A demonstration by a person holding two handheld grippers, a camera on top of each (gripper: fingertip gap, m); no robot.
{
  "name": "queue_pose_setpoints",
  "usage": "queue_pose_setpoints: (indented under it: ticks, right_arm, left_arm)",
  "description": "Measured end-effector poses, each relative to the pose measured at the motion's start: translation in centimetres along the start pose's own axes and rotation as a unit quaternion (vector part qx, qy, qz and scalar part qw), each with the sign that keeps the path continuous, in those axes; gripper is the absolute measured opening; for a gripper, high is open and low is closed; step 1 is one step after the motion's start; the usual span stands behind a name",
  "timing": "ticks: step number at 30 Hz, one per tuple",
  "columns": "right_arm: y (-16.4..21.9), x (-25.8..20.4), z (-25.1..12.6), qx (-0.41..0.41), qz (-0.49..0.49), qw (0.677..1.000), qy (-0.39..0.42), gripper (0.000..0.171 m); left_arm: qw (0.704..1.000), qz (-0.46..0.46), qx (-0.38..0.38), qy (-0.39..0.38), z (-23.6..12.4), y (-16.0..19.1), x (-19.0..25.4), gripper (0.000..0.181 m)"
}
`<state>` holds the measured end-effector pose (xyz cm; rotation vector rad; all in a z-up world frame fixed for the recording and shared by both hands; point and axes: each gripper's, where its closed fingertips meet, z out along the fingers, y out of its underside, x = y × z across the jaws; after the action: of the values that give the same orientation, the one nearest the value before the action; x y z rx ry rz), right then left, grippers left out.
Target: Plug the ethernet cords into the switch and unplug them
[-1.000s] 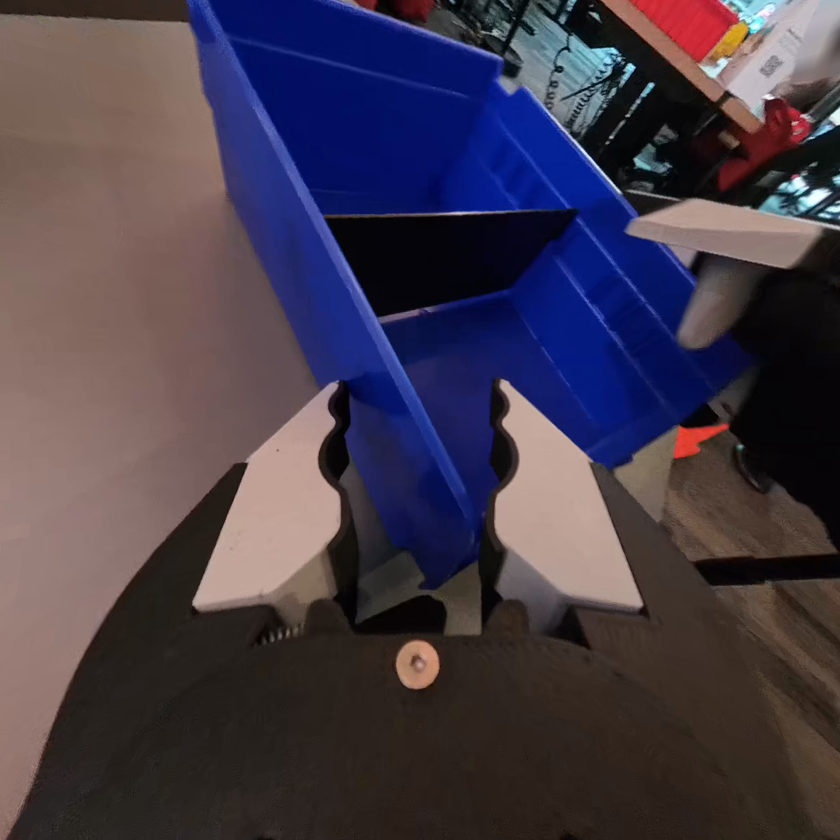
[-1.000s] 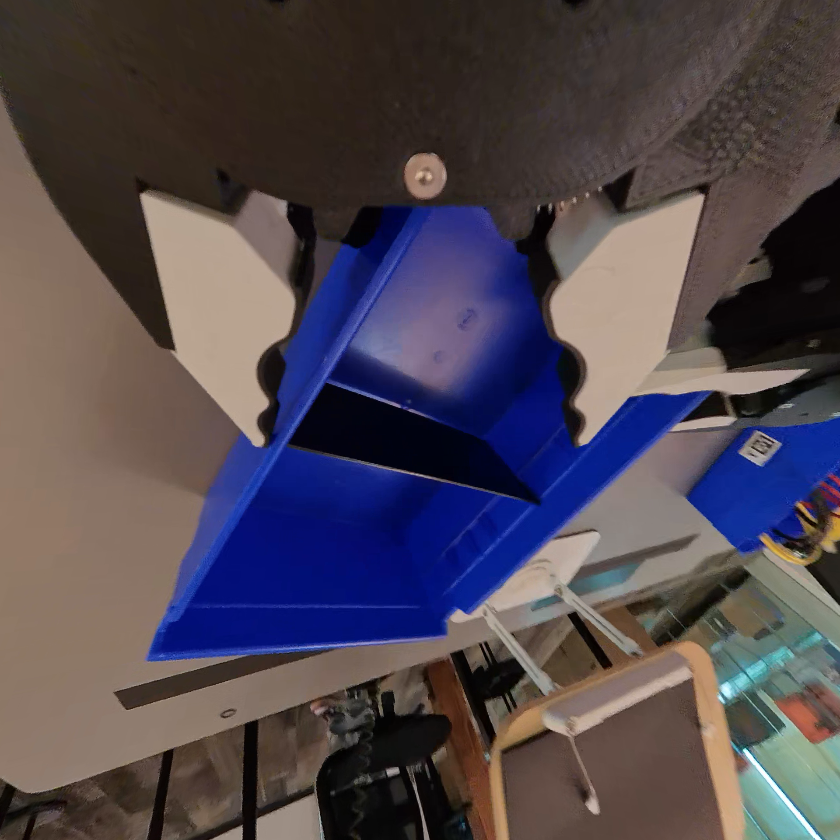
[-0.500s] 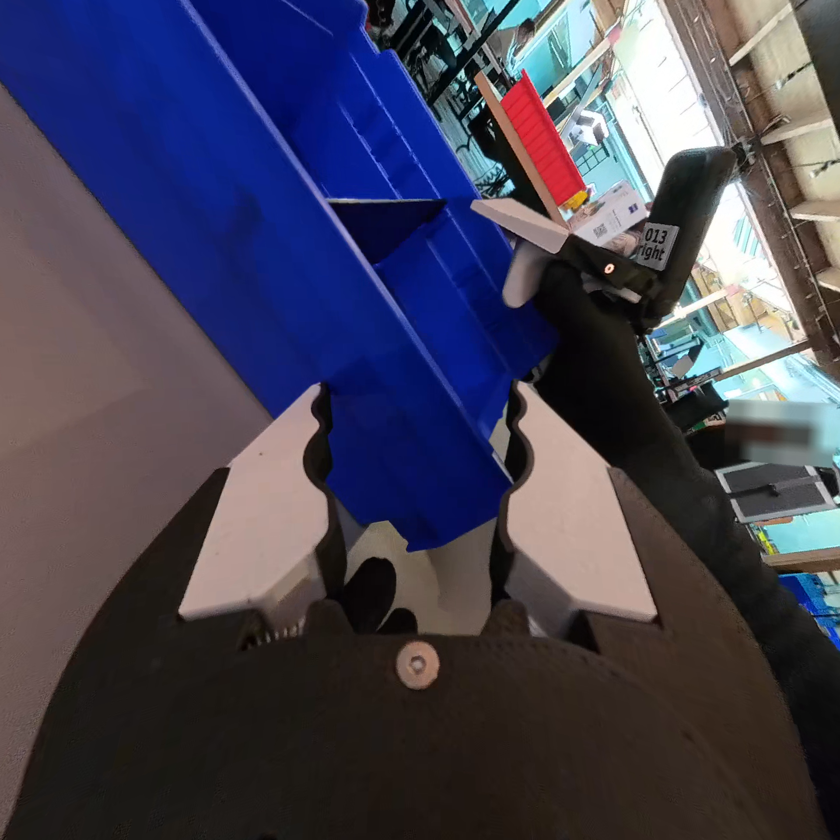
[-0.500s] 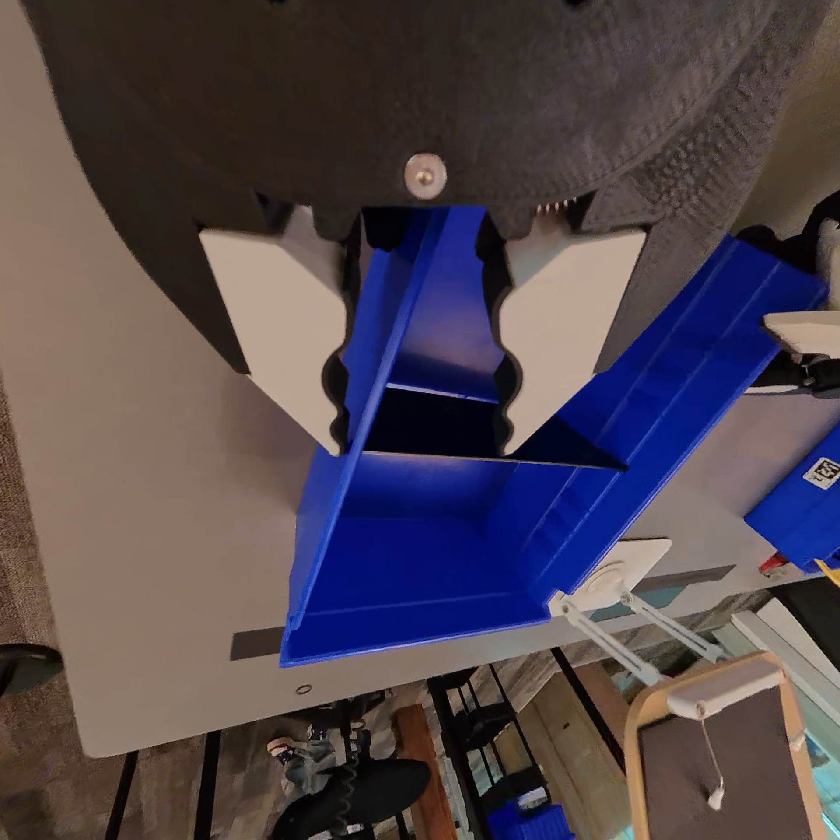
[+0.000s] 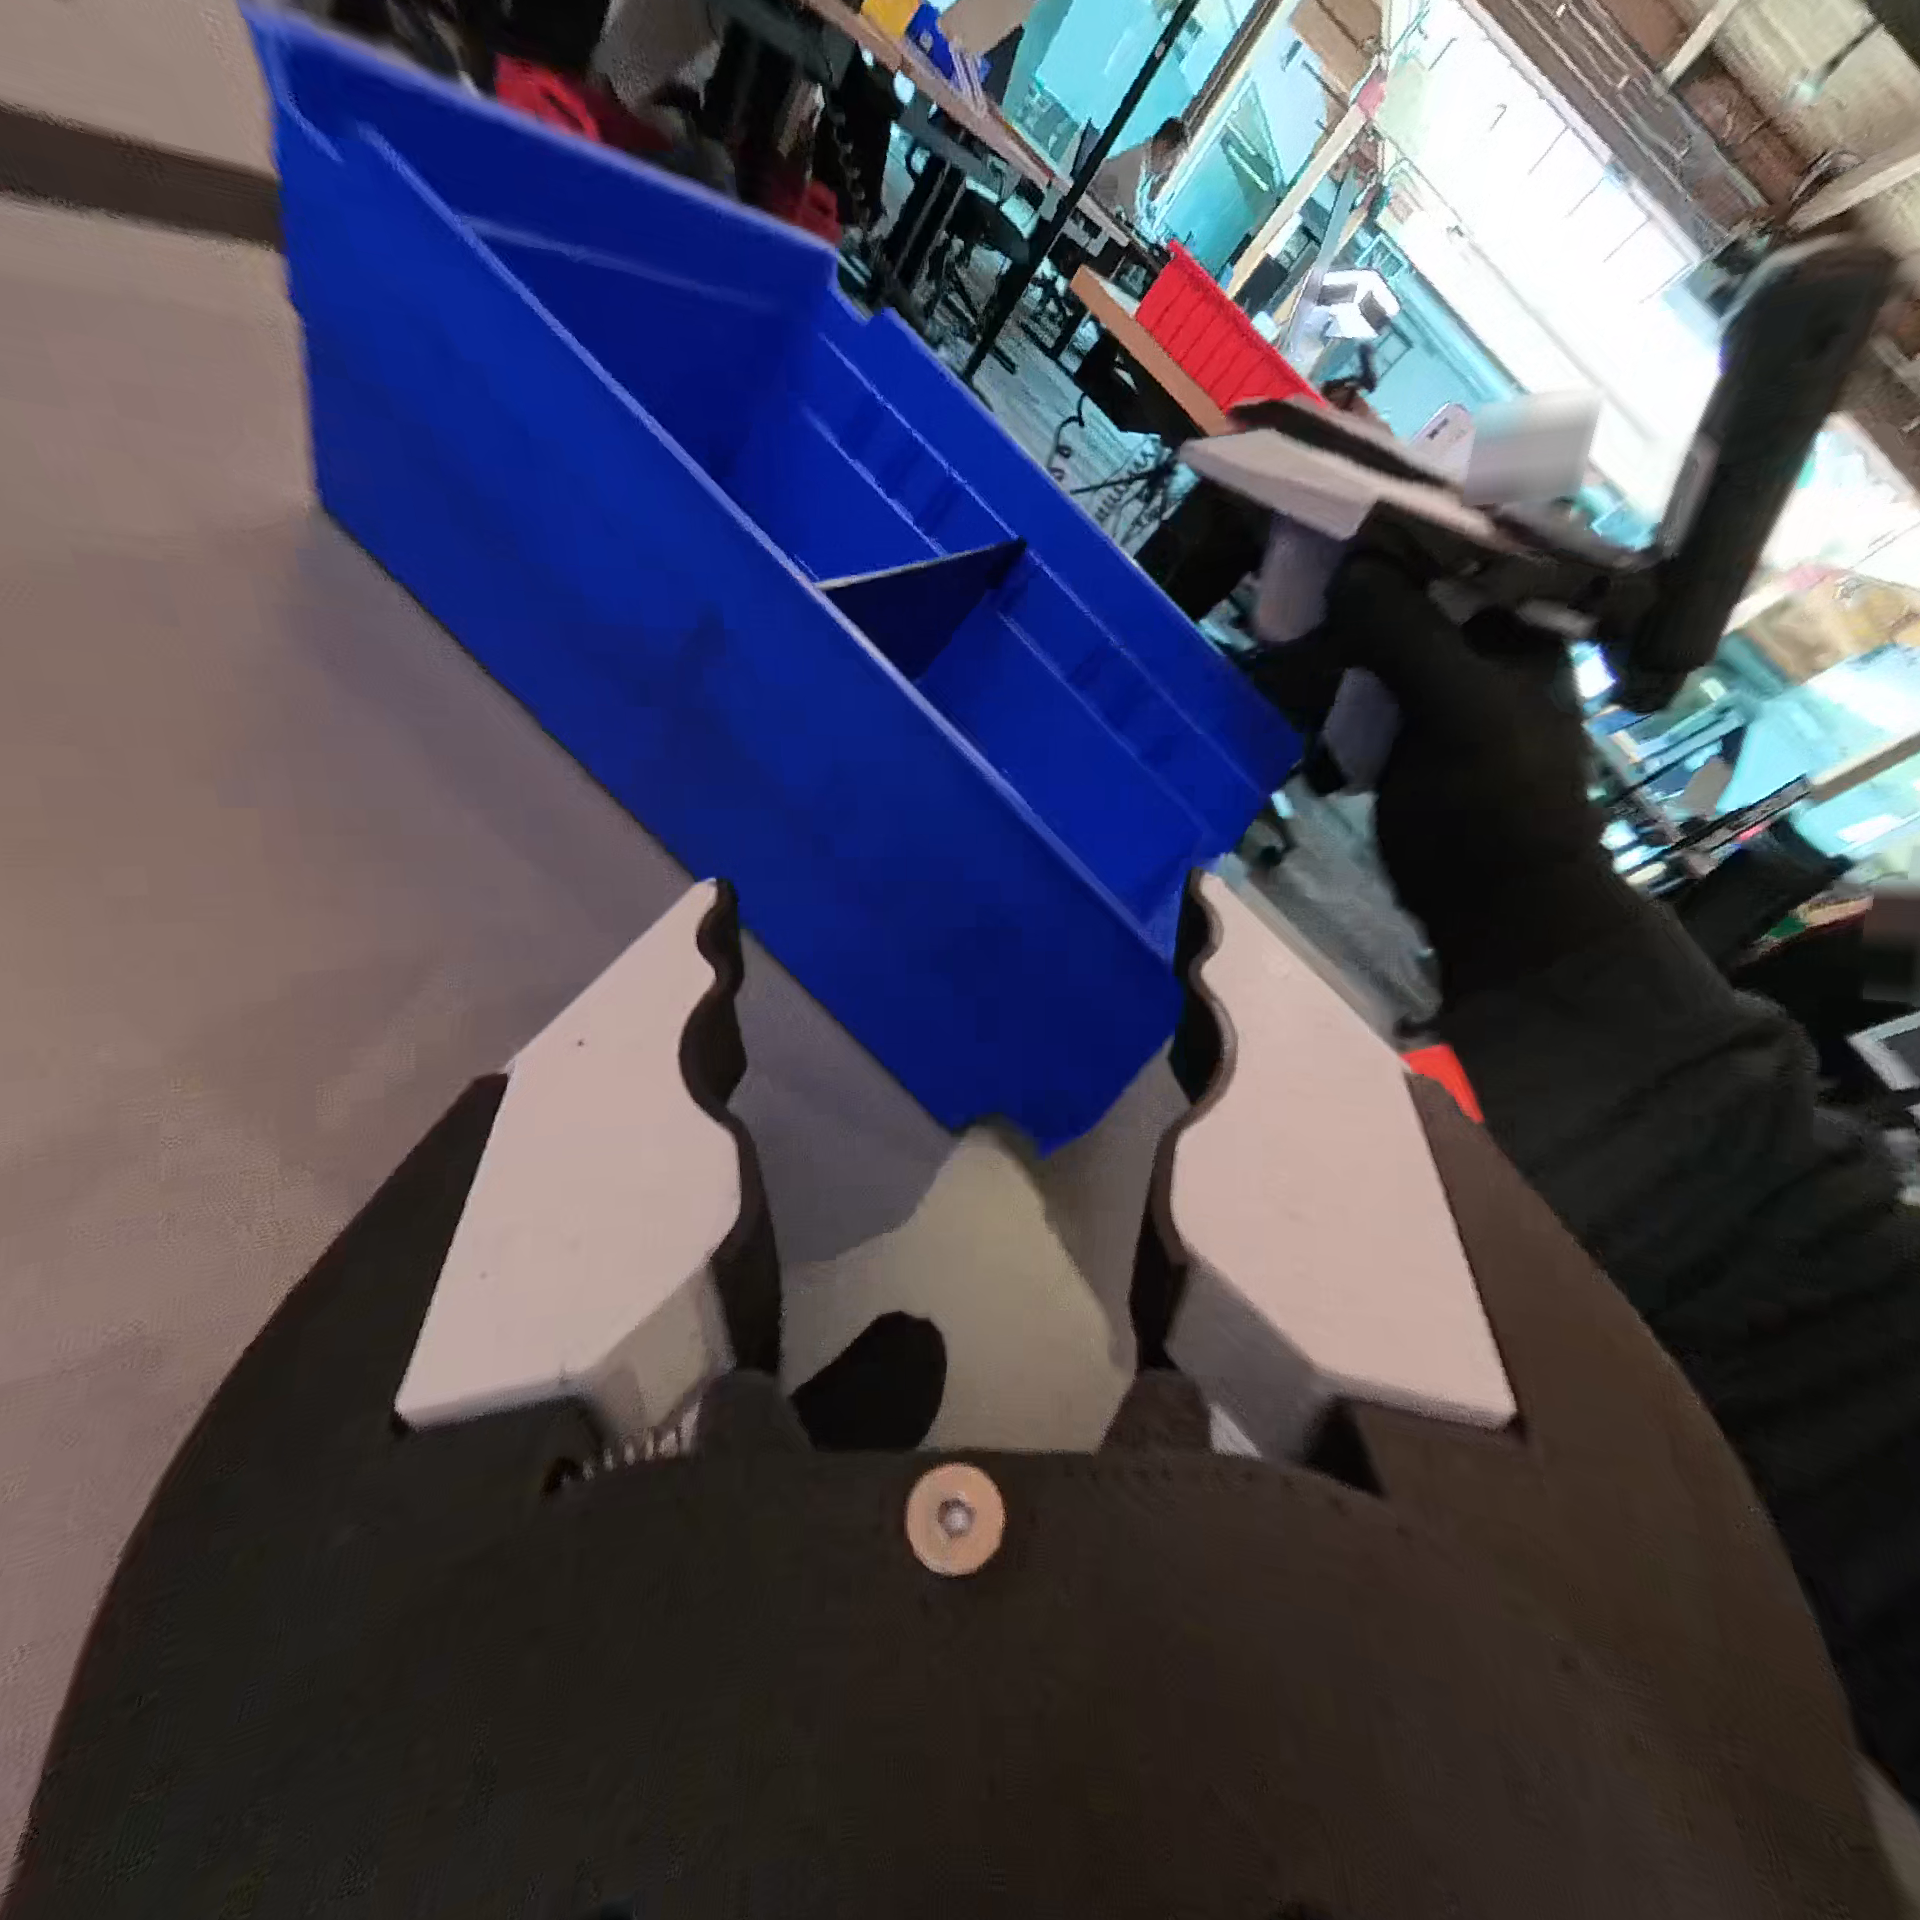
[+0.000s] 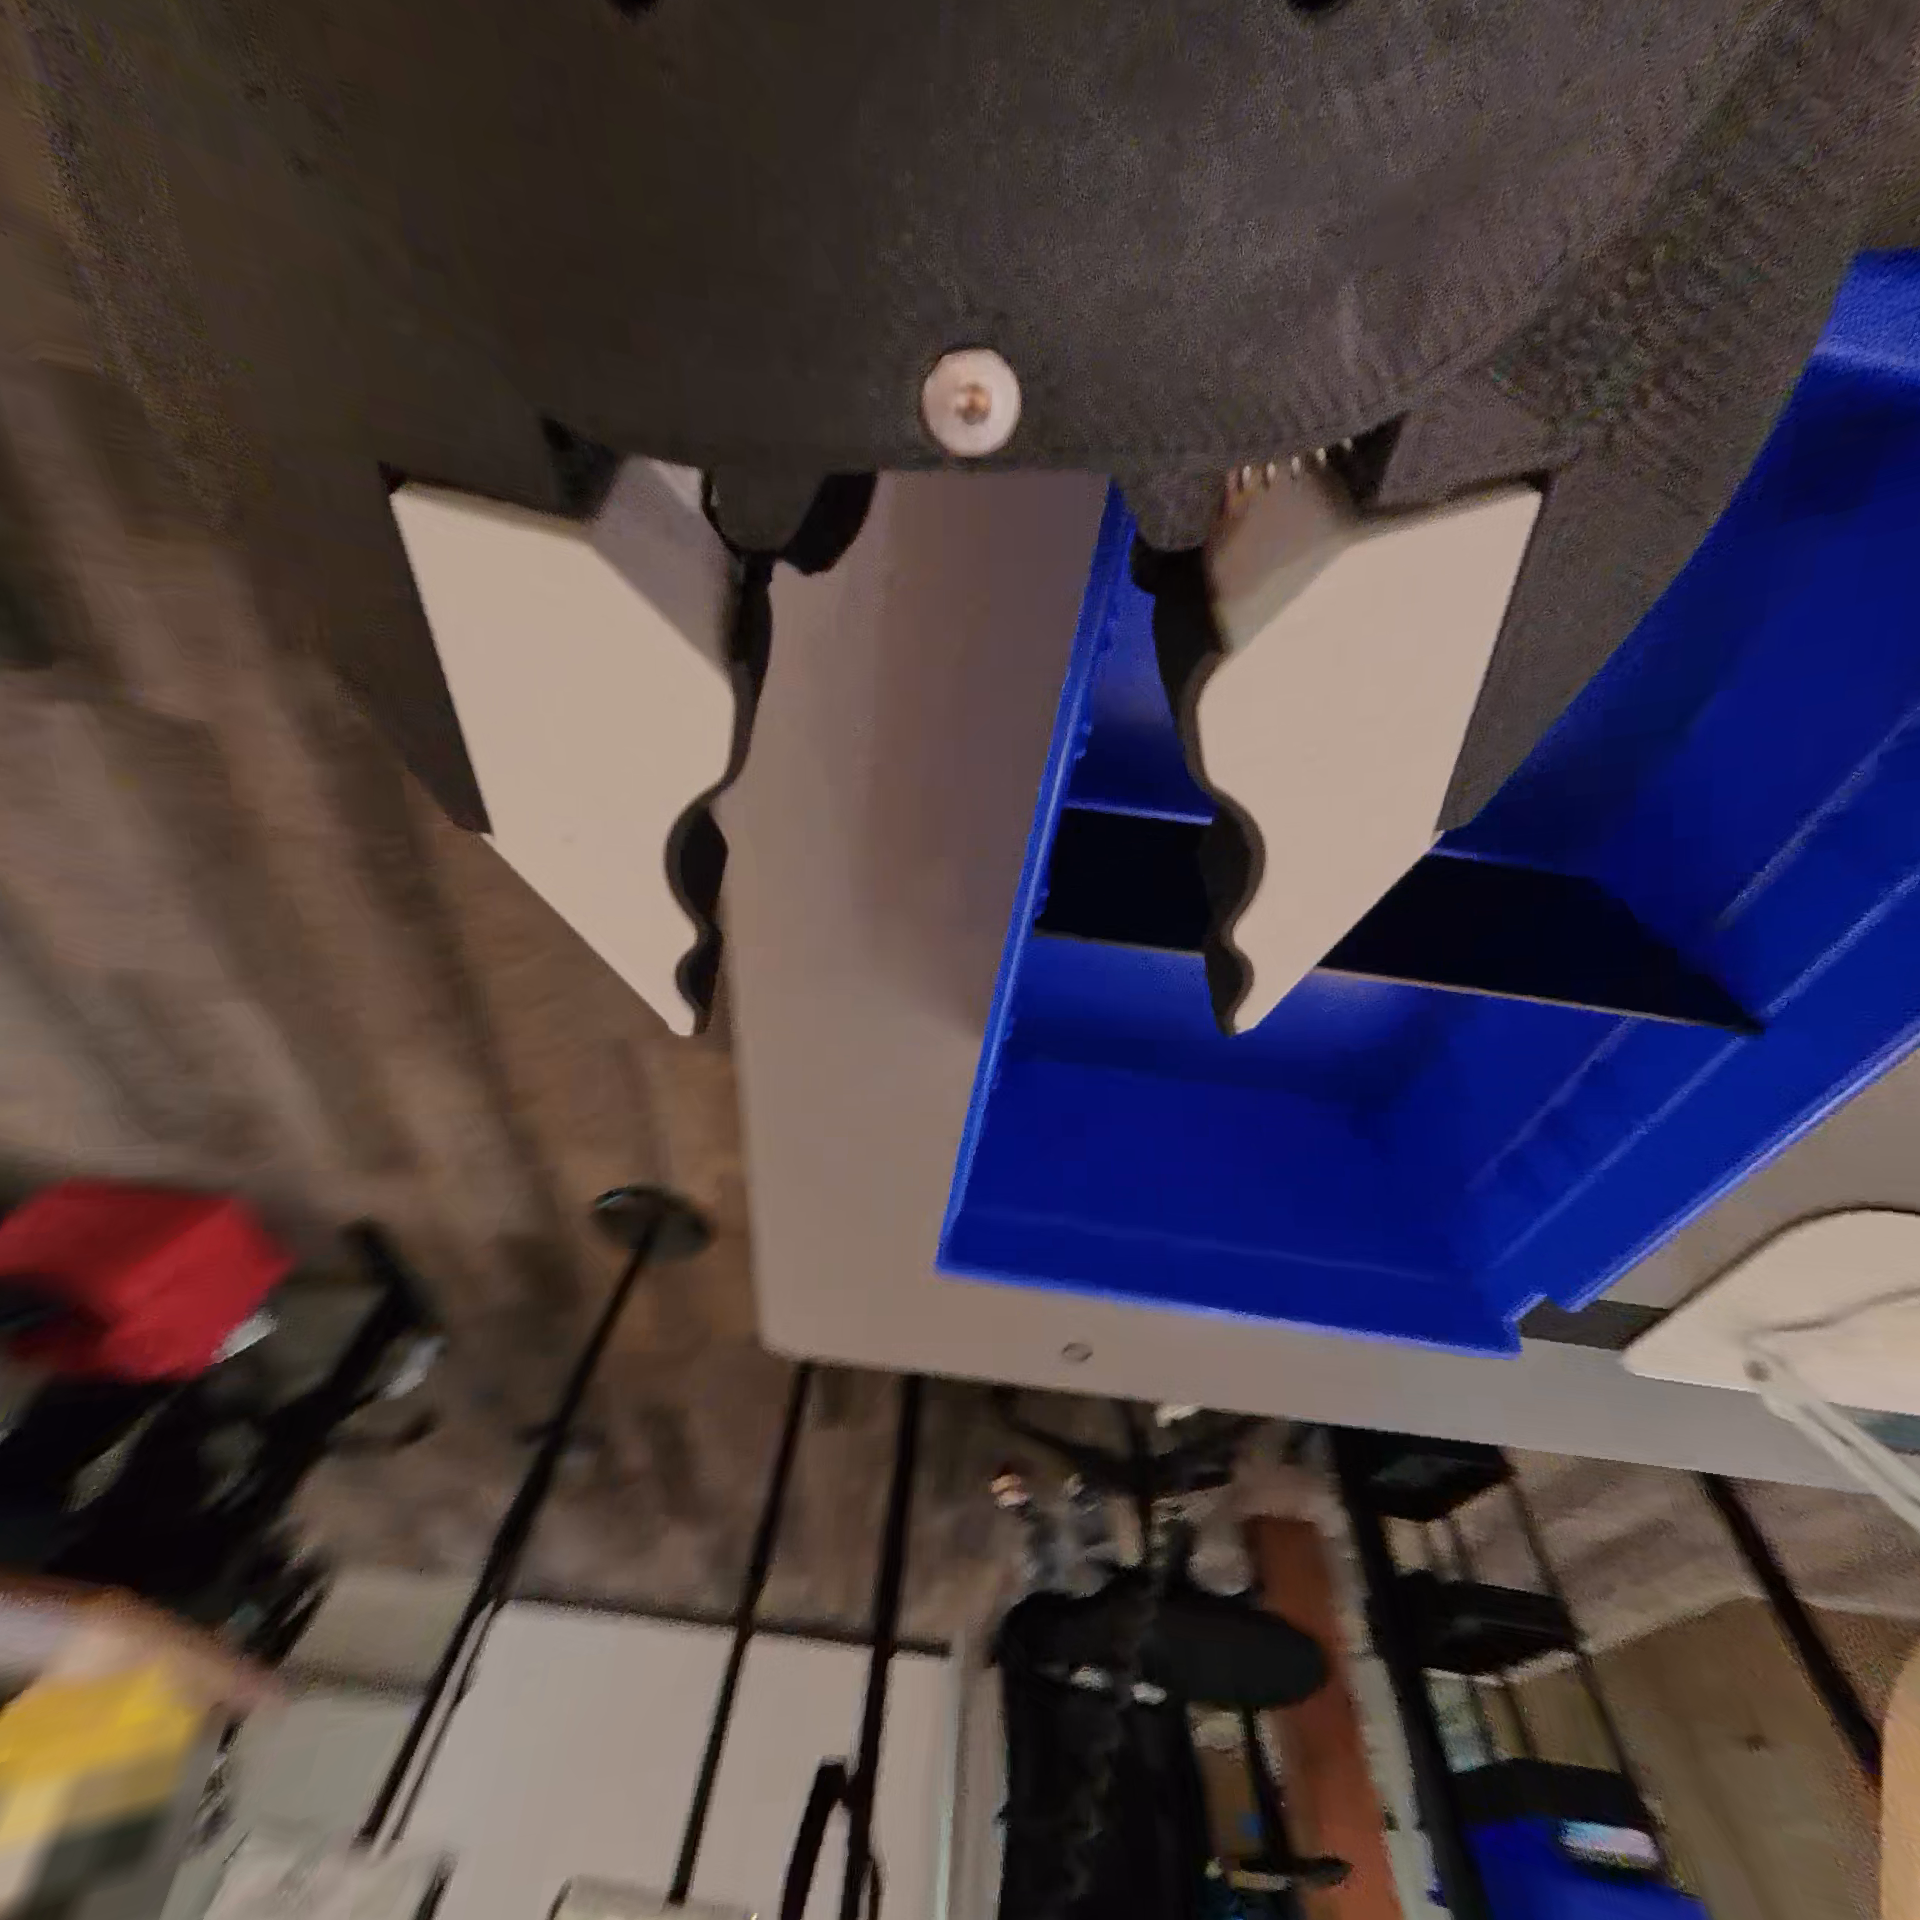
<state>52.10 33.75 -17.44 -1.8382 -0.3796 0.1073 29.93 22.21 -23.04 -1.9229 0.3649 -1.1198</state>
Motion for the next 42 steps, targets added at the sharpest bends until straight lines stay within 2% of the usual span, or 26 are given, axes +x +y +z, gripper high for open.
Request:
queue_pose_setpoints:
  ticks: [1,4,11,16,18,22,25,28,33,36,39,42]
  right_arm:
    - [-1.2,-0.4,-1.0,0.004,-0.03,0.999,0.019,0.092]
    - [-3.6,-4.7,-3.2,-0.028,-0.105,0.994,0.022,0.085]
    - [-7.1,-23.2,-5.2,-0.003,-0.139,0.98,-0.146,0.092]
    - [-6.2,-37.3,-5.5,-0.024,-0.088,0.949,-0.303,0.095]
    - [-5.5,-41.6,-5.3,-0.034,-0.062,0.938,-0.339,0.095]
    - [-3.4,-48.9,-5.3,-0.075,0.021,0.911,-0.404,0.098]
    - [-1.6,-51.9,-4.8,-0.083,0.042,0.911,-0.402,0.098]
    - [1.7,-53.7,-3.8,-0.102,-0.004,0.914,-0.392,0.095]
    - [4.0,-54.1,-2.3,-0.097,-0.084,0.916,-0.381,0.093]
    - [4.8,-53.8,-1.5,-0.104,-0.09,0.915,-0.38,0.093]
    - [5.6,-53.8,-1.1,-0.112,-0.082,0.912,-0.387,0.092]
    - [6.4,-53.8,-0.9,-0.119,-0.085,0.908,-0.392,0.092]
  left_arm:
    - [1.0,0.026,0.002,-0.01,-1.4,-0.2,-0.3,0.08]
    - [0.993,0.106,-0.01,-0.041,-5.8,-0.4,-1.6,0.078]
    - [0.962,0.231,-0.051,-0.134,-17.3,-0.7,-6.6,0.075]
    - [0.942,0.257,-0.061,-0.207,-25.2,-0.6,-10.6,0.069]
    - [0.938,0.26,-0.074,-0.215,-27.4,0.1,-11.6,0.066]
    - [0.908,0.311,-0.121,-0.251,-31.2,1.8,-13.6,0.063]
    - [0.905,0.305,-0.138,-0.261,-32.8,2.7,-14.7,0.058]
    - [0.911,0.294,-0.133,-0.258,-33.4,2.6,-14.9,0.051]
    - [0.89,0.334,-0.109,-0.29,-37.2,-0.1,-14.8,0.038]
    - [0.873,0.346,-0.087,-0.334,-41.7,-2.6,-15.4,0.032]
    - [0.835,0.345,-0.096,-0.418,-48.3,-4.5,-18.7,0.027]
    - [0.815,0.329,-0.104,-0.465,-54.5,-6.3,-21.6,0.023]
